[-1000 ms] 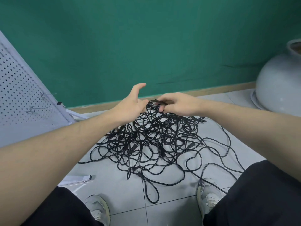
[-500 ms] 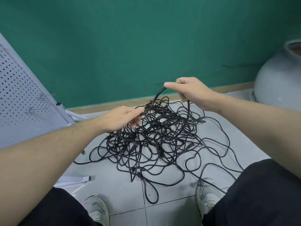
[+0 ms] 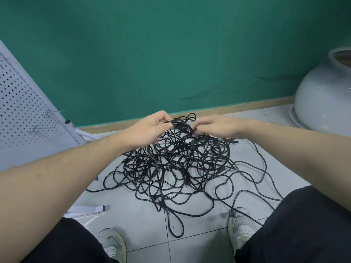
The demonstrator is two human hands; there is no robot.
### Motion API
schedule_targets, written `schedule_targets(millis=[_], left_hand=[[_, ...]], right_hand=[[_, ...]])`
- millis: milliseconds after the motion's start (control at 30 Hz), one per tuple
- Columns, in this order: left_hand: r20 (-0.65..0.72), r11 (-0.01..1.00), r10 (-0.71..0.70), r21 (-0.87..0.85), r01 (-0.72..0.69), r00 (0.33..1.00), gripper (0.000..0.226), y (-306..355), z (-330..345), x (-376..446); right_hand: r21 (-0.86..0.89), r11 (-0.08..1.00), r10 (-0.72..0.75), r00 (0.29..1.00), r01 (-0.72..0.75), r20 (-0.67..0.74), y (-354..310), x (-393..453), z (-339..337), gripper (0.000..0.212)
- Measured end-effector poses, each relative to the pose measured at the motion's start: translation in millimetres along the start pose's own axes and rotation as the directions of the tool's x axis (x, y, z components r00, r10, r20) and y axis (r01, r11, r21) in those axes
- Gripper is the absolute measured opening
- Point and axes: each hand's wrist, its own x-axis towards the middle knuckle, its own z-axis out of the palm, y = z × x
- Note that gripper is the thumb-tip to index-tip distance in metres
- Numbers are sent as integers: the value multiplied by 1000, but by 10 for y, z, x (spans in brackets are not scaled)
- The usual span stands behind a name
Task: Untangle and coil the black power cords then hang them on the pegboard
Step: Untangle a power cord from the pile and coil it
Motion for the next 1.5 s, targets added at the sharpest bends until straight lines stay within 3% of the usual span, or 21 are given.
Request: schedule_targets(millis=[167,300,433,533,600,700,833,867,933,1067,1200,1300,1400,1500], left_hand=[[-56,988,57,-138,-64,997,19,182,146,33],[-23,973,97,-210,-100,995,13,146,175,23],[124,991,19,-132,-3,992,40,-15,133,-33],[131,995,-12,-95,25,991,31,-119,76,-55],[83,984,-29,-173,43,996,26,-133,33,-48],[6,982,-28,-186,29,1000,31,-121,-21,-41],[-35,999,-24,-44,23,999,29,-104,-41,-10],[-47,1000,-18,6,19,999,26,-80,-27,-3],[-46,999,8,50,-6,999,21,-22,32,12],[-70,999,20,34,-18,997,32,99,130,47],[-93,1000,12,-24,-14,996,28,181,180,44],[-23,995,-12,-95,9,1000,48,165,190,13],[63,998,15,-60,-11,998,62,82,164,-37],[11,1000,4,2,-4,1000,48,-4,104,-33]], right_hand=[[290,947,-138,990,135,-9,-331,37,78,29],[381,909,-121,981,171,-151,-390,59,65,47],[690,686,-69,965,229,-252,-361,31,-77,48],[763,593,21,943,256,-333,-285,0,-179,40],[758,601,82,924,254,-374,-189,9,-226,40],[636,758,141,916,145,-376,-7,40,-261,41],[240,967,146,954,-82,-263,197,25,-197,26],[121,989,107,966,-80,-237,198,14,-169,22],[-39,999,-21,985,15,-173,101,-12,-116,36],[-148,971,-200,978,189,-62,-204,-2,28,35],[-133,946,-304,951,295,-50,-370,43,124,7],[-90,952,-298,951,291,-84,-405,30,83,33],[53,969,-225,954,240,-197,-356,-37,-32,43],[201,961,-131,955,188,-264,-210,-60,-138,46]])
